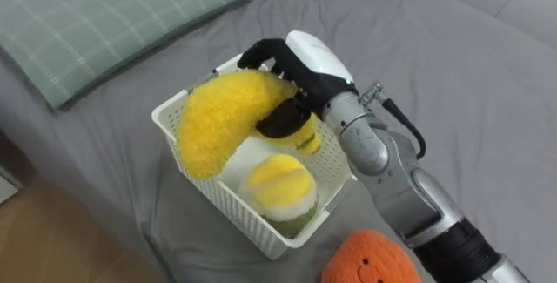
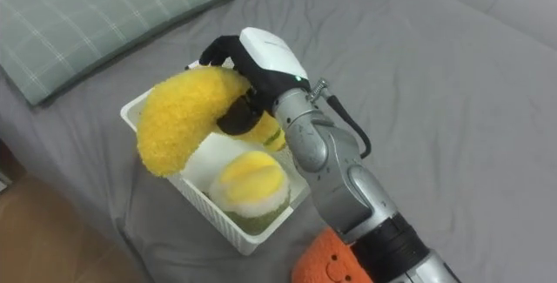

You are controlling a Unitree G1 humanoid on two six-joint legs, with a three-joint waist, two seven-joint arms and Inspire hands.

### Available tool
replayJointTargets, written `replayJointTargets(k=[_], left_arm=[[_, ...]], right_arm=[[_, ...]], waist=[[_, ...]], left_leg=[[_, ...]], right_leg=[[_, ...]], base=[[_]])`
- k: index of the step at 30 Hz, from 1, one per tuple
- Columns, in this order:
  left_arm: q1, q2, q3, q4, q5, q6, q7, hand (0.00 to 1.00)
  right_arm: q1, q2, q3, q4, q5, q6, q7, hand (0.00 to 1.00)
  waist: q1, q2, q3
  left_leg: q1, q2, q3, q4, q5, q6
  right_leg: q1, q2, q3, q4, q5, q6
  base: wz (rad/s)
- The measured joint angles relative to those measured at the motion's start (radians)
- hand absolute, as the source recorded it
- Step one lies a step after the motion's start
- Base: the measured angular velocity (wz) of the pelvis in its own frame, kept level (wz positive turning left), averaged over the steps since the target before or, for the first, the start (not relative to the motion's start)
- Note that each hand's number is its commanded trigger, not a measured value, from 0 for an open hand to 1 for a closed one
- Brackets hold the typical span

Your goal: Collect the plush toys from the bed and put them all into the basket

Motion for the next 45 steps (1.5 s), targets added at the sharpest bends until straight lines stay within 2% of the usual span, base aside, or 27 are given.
replayJointTargets(k=[3,12,24,30,33,36,38,39,41,43,45], left_arm=[[0.003,0.0,0.019,0.003,0.004,0.015,0.005,0.0],[0.0,-0.004,0.019,-0.015,0.002,0.016,0.053,0.0],[-0.012,-0.033,0.03,-0.027,0.004,0.013,0.067,0.0],[-0.008,-0.033,0.035,-0.027,0.006,0.013,0.059,0.0],[0.002,-0.033,0.037,-0.036,0.006,0.013,0.055,0.0],[0.024,-0.033,0.04,-0.035,0.002,0.013,0.057,0.0],[0.039,-0.032,0.042,-0.033,0.003,0.013,0.059,0.0],[0.053,-0.034,0.055,-0.033,0.003,0.013,0.06,0.0],[0.066,-0.037,0.071,-0.022,0.001,0.009,0.06,0.0],[0.078,-0.036,0.081,-0.008,0.0,-0.004,0.062,0.0],[0.089,-0.036,0.082,-0.009,0.0,-0.009,0.066,0.0]], right_arm=[[0.0,0.001,0.0,0.043,-0.004,0.0,-0.001,0.0],[0.004,0.0,0.0,0.081,-0.003,-0.011,-0.037,0.0],[0.008,-0.006,-0.005,0.081,-0.026,-0.041,-0.047,0.0],[0.019,-0.037,-0.031,0.082,0.036,-0.066,-0.06,0.0],[0.045,-0.064,-0.092,0.082,0.1,-0.063,-0.07,0.0],[0.081,-0.082,-0.15,0.082,0.142,-0.062,-0.087,0.0],[0.128,-0.087,-0.191,0.083,0.163,-0.065,-0.102,0.0],[0.168,-0.087,-0.218,0.083,0.163,-0.066,-0.111,0.0],[0.216,-0.089,-0.256,0.083,0.168,-0.068,-0.112,0.0],[0.276,-0.093,-0.301,0.083,0.189,-0.08,-0.113,0.0],[0.317,-0.094,-0.336,0.084,0.208,-0.083,-0.117,0.0]], waist=[[0.0,0.001,0.0004],[-0.007,0.008,0.0034],[-0.019,0.032,-0.0051],[-0.031,0.032,-0.0056],[-0.05,0.032,-0.0069],[-0.067,0.034,-0.0124],[-0.083,0.038,-0.0145],[-0.093,0.039,-0.018],[-0.116,0.043,-0.0178],[-0.16,0.053,-0.0162],[-0.197,0.055,-0.019]], left_leg=[[0.001,-0.001,-0.002,0.0,0.001,0.001],[0.015,0.001,0.005,-0.004,0.001,0.001],[0.018,0.004,0.022,-0.007,0.002,0.002],[0.035,0.004,0.026,-0.012,0.002,0.003],[0.037,0.004,0.026,-0.011,0.003,0.004],[0.047,0.005,0.038,-0.015,0.003,0.004],[0.065,0.007,0.049,-0.021,0.003,0.005],[0.072,0.009,0.061,-0.026,0.002,0.007],[0.081,0.012,0.077,-0.03,0.001,0.008],[0.082,0.015,0.087,-0.029,-0.002,0.01],[0.083,0.017,0.095,-0.029,-0.003,0.011]], right_leg=[[0.003,0.0,-0.001,-0.002,0.001,0.002],[0.009,0.001,0.007,-0.003,0.001,0.001],[0.005,0.003,0.03,-0.003,0.001,0.001],[0.02,0.002,0.03,-0.004,0.002,0.002],[0.023,0.001,0.033,-0.003,0.002,0.003],[0.02,-0.004,0.052,0.002,0.003,0.002],[0.032,-0.004,0.058,0.001,0.003,0.003],[0.036,-0.003,0.068,-0.002,0.004,0.004],[0.036,-0.002,0.085,0.0,0.005,0.004],[0.034,0.003,0.098,0.0,0.008,0.004],[0.032,0.003,0.109,0.0,0.008,0.005]], base=[[0.02],[-0.02],[-0.03],[-0.01],[0.0],[-0.14],[-0.13],[-0.21],[-0.24],[-0.16],[-0.16]])
